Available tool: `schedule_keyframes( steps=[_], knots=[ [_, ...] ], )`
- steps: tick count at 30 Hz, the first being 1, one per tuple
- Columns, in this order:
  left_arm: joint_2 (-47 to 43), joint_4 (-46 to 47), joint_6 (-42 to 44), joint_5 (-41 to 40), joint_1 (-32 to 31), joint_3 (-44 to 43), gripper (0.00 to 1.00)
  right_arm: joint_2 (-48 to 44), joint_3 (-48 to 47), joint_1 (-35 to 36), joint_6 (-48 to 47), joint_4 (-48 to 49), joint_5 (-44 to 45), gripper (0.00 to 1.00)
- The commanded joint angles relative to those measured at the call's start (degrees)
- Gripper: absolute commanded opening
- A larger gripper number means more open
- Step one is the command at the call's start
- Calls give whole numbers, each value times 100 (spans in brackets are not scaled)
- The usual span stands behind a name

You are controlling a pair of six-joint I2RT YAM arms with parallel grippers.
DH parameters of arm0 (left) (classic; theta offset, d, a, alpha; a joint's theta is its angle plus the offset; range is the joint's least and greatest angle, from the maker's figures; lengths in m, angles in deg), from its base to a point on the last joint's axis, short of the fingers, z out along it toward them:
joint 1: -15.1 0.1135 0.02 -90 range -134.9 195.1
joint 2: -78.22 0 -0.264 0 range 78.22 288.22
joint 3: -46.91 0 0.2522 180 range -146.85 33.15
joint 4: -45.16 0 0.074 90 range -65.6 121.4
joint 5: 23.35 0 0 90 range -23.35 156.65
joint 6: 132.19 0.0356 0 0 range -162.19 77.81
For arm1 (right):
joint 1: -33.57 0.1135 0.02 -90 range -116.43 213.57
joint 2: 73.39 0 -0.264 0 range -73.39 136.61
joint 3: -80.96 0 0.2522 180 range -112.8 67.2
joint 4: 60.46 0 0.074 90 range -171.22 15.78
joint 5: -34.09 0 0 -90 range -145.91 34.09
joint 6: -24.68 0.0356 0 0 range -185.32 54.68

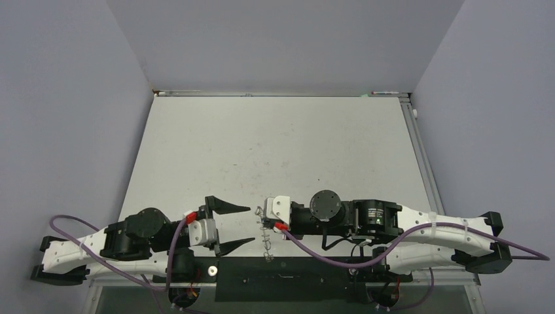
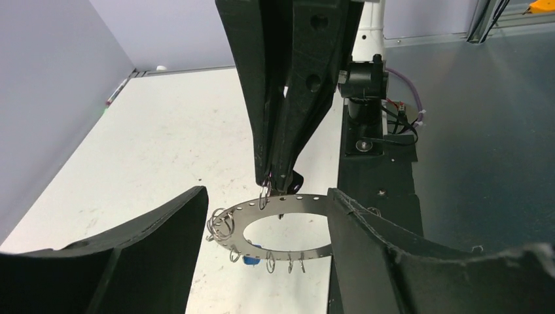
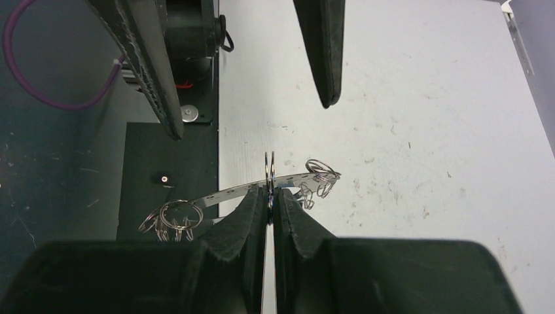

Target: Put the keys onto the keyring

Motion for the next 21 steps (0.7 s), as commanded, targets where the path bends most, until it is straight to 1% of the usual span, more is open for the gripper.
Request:
schedule_keyframes(
  steps=[1, 5, 12, 14, 16, 19, 21],
  knots=[
    [345, -969, -45, -242, -18, -747, 65, 246, -685, -10, 23, -610, 305, 5],
    [539, -1218, -88, -317, -18, -880, 66, 668, -1257, 114, 162, -1484, 639, 5],
    [606, -868, -259, -683, -18, -421, 65, 1390, -1785, 307, 579, -2752, 1405, 5],
    [566, -870, -320, -705, -15, -270, 64, 1547, -1724, 434, 779, -2898, 1545, 5],
    [452, -823, -357, -671, -18, -86, 60, 1534, -1593, 579, 901, -2880, 1696, 5],
    [281, -641, -322, -566, -18, 196, 55, 1480, -1568, 636, 951, -2784, 1639, 5],
    [264, -584, -221, -392, -18, 296, 55, 1492, -1669, 673, 915, -2778, 1615, 5]
  ],
)
